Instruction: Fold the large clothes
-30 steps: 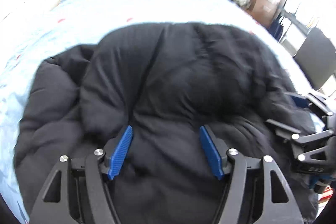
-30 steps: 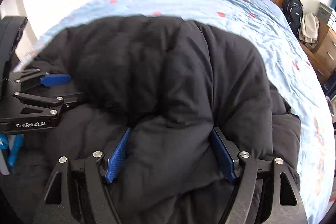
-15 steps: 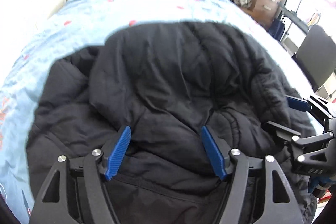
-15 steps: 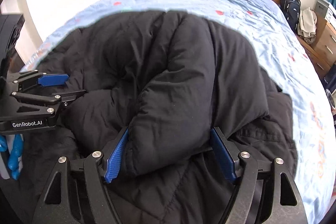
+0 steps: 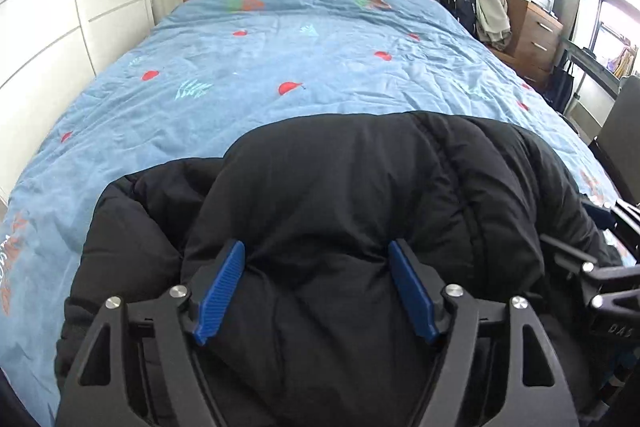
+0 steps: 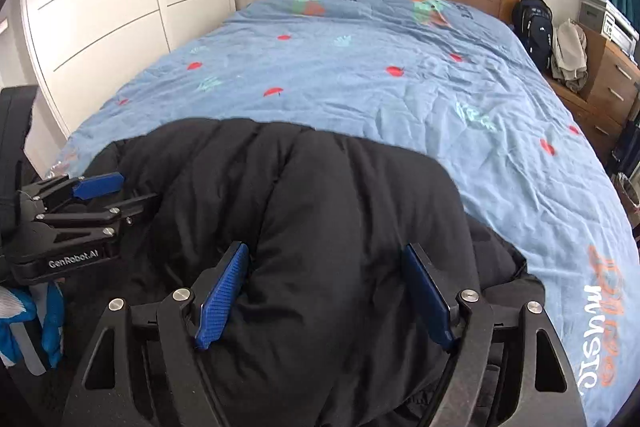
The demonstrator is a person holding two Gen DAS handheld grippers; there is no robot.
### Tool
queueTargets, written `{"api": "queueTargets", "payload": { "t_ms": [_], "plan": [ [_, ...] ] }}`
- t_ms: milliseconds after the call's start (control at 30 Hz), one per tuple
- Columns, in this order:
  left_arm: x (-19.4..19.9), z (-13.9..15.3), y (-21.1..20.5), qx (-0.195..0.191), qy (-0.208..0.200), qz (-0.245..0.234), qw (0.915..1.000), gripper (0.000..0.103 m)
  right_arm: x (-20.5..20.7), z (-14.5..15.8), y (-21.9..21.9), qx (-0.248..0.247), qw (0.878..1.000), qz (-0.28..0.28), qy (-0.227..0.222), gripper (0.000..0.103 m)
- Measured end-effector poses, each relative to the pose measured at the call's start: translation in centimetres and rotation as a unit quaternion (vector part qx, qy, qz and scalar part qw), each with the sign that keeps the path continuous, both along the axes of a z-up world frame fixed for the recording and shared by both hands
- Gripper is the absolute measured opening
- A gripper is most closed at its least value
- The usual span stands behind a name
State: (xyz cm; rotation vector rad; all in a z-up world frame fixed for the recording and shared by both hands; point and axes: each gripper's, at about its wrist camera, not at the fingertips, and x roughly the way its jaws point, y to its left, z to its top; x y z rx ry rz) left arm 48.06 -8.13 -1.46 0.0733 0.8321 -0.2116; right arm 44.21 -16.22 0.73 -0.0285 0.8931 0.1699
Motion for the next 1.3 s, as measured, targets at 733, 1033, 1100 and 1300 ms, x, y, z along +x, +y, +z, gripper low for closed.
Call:
{"api": "queueTargets", "payload": {
  "t_ms": [733,1033,1100,1300],
  "plan": [
    [-1.7,-2.8,-1.7,0.039,-0.032,0.011,0.9986,0.08,-0.6,-2.9,0.1,-0.011,1.0,-0.003,-0.003,0.084],
    [-4.8,-1.2,-1.5,0.056,-0.026,0.021,0.9979,0.08,-3.5,-1.9,-0.3,-0.016,1.0,-0.011,0.02,0.084],
    [-6.0,-0.4,-1.1,0.05,-0.026,0.024,0.9981,0.08,-4.4,-1.5,-0.6,-0.01,1.0,-0.012,0.027,0.084],
    [-10.5,2.1,0.3,0.057,-0.041,0.036,0.9969,0.08,-8.7,-0.5,-2.6,0.037,0.998,-0.033,0.047,0.083]
  ]
}}
